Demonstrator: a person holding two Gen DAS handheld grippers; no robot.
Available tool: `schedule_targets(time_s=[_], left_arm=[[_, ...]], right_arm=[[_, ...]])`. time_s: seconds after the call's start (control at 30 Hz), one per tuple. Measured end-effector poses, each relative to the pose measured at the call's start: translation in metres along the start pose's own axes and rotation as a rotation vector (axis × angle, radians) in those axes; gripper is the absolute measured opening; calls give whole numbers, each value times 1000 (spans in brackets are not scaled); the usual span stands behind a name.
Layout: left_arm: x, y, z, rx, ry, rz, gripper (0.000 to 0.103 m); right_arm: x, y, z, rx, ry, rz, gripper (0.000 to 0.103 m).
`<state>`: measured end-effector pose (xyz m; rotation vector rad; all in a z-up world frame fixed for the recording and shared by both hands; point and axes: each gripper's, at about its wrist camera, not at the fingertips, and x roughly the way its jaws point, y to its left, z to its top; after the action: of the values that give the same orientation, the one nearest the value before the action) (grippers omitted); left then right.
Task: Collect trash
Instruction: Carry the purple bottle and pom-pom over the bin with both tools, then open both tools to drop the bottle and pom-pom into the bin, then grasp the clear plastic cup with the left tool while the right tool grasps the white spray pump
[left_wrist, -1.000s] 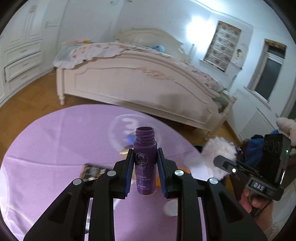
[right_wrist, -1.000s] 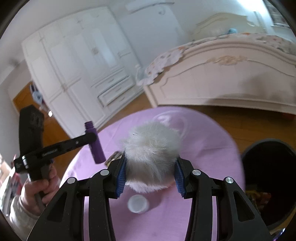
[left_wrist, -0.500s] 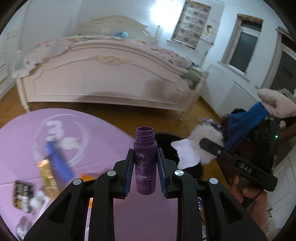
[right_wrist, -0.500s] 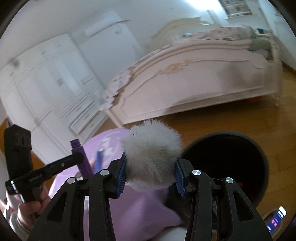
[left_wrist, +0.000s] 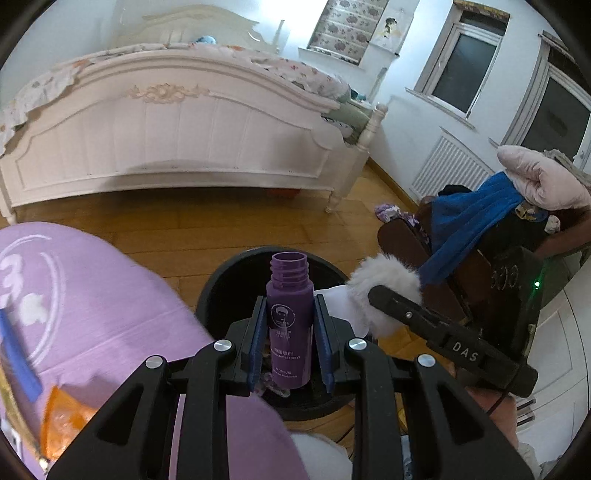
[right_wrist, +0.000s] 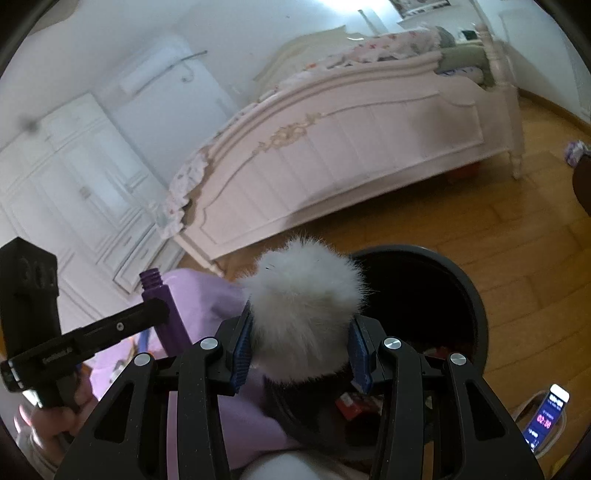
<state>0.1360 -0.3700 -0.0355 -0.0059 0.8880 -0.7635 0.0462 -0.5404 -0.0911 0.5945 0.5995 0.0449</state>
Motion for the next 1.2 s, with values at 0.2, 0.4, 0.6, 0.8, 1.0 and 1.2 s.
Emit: schedule_targets(time_s=[0.2,0.4,0.6,0.8,1.0,1.2], left_arm=[[24,-10,-1,17,43,-12,25],[41,-15,3,33,66,6,28],[34,-11,5,17,21,26,75],[14,-7,4,-3,-1,34,75],[-30,12,-10,-43,-49,70,78],[-88,51,-38,-110,-100,168,80]], right_arm=[[7,-27,-4,42,9,-19,44],[13,-37,-2,52,17,-47,47],[4,-36,6,42,-15,-59,72],[-6,-23,5,33,-22,-42,73],[-12,14,0,-21,-10,-3,73],[-6,81,-12,-143,34,62,73]])
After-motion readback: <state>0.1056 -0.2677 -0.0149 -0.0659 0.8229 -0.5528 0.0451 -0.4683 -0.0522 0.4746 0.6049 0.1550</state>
